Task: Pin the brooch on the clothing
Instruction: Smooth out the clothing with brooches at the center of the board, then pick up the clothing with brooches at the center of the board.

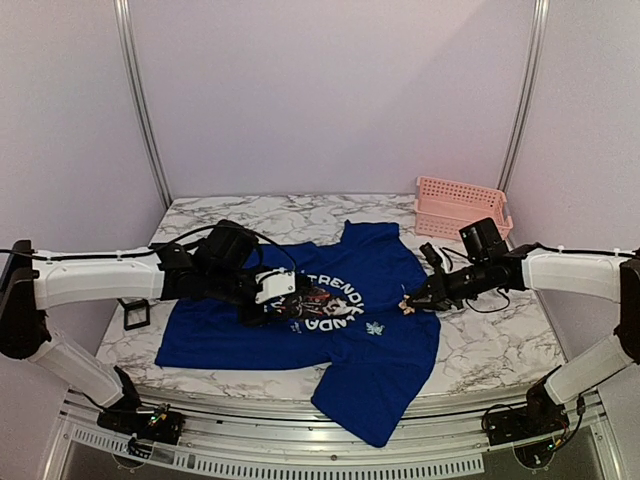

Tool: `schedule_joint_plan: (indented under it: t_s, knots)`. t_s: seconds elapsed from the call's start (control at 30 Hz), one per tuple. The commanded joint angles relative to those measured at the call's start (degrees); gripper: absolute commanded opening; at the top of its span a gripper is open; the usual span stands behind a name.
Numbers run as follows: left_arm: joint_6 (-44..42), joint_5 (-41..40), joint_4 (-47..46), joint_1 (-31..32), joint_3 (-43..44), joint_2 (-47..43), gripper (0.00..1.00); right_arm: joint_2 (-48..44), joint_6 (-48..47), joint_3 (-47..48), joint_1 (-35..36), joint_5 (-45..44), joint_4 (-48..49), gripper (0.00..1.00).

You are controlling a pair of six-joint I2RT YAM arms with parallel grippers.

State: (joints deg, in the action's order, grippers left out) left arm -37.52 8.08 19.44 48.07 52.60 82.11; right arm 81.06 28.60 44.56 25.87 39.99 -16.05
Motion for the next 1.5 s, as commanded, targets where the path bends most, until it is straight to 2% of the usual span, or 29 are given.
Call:
schedule_joint_plan:
  t_s: [0.0, 0.27, 0.53, 0.7, 1.0, 1.07, 1.23, 1.47]
  knots:
    - [4.8, 8.0, -3.4, 5.4, 4.4, 8.3, 0.57, -2.3, 1.5, 1.2, 2.5, 6.1, -2.6, 0.00]
    - [7.4, 11.4, -7.5, 9.2, 12.8, 22.3, 0.49, 2.5, 6.4, -1.2, 5.0, 12.6, 4.5, 0.00]
    - [10.2, 8.9, -10.9, 9.4, 16.1, 27.8, 0.41, 8.4, 6.8, -2.3, 8.3, 17.3, 7.8, 0.00]
    - [10.5, 6.9, -9.1, 9.4, 18.0, 30.9, 0.34, 11.0, 7.9, -3.0, 9.8, 18.3, 10.7, 0.00]
    - [10.0, 6.3, -8.2, 8.5, 18.0, 32.0, 0.32, 13.1, 9.5, -3.4, 9.8, 19.4, 12.8, 0.00]
    - [10.0, 6.2, -8.5, 8.5, 17.6, 31.8, 0.27, 14.2, 10.0, -3.1, 9.9, 19.8, 13.6, 0.00]
    - [11.1, 7.3, -10.2, 8.4, 16.8, 29.8, 0.01, 17.8, 11.8, -2.9, 10.5, 21.2, 16.4, 0.00]
    - [12.5, 8.9, -11.0, 8.4, 16.2, 27.3, 0.00, 23.0, 14.2, -0.9, 13.2, 22.5, 20.1, 0.00]
